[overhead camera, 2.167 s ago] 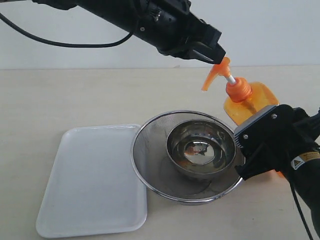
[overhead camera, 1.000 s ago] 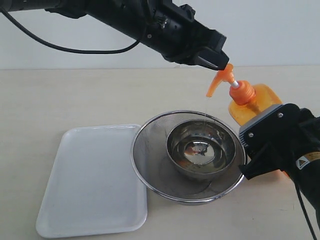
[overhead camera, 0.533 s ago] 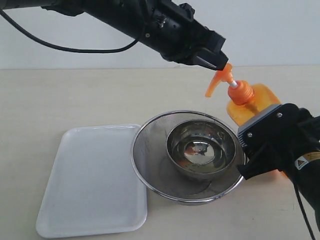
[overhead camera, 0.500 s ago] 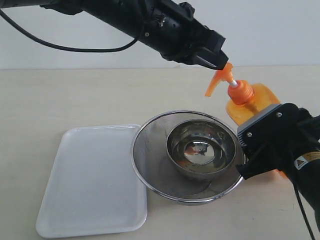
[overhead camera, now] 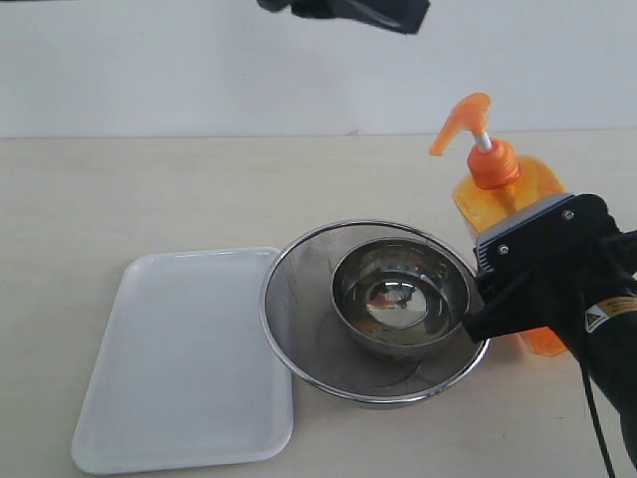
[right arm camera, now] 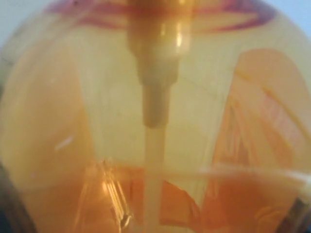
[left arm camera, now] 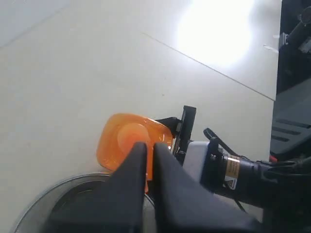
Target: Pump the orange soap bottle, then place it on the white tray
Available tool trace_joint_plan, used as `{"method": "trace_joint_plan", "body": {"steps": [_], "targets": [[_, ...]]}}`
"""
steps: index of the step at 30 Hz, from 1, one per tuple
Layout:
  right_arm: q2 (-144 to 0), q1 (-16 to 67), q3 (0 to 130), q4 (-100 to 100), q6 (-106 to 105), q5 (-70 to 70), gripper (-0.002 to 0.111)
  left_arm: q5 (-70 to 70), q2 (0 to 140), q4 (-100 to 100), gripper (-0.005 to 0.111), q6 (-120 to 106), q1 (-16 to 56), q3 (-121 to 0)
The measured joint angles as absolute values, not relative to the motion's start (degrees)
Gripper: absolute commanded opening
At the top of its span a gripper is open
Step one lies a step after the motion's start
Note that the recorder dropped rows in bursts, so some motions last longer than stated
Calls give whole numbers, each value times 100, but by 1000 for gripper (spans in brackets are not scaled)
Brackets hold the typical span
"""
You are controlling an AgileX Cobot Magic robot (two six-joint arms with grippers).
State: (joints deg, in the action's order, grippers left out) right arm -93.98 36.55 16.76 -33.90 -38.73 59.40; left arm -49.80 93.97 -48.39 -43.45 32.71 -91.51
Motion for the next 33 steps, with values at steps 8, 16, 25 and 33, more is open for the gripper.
{"method": "trace_joint_plan", "body": {"steps": [8, 16, 25, 33], "targets": [[-9396, 3655, 1676, -3475, -3370, 5985, 2, -5135, 8054, -4376, 5, -4070, 3258, -8493], [-9386, 3655, 1676, -3598, -2444, 6007, 2, -4254, 6110, -4182, 5, -3906, 3258, -6384], [-9386, 3655, 1688, -4054, -2027, 6029, 2, -2285, 3375, -5064, 5, -3996, 3258, -3437], [-9386, 3655, 1701, -4351, -1620, 6028, 2, -986, 1790, -5710, 5, -4211, 3258, -1646]]}}
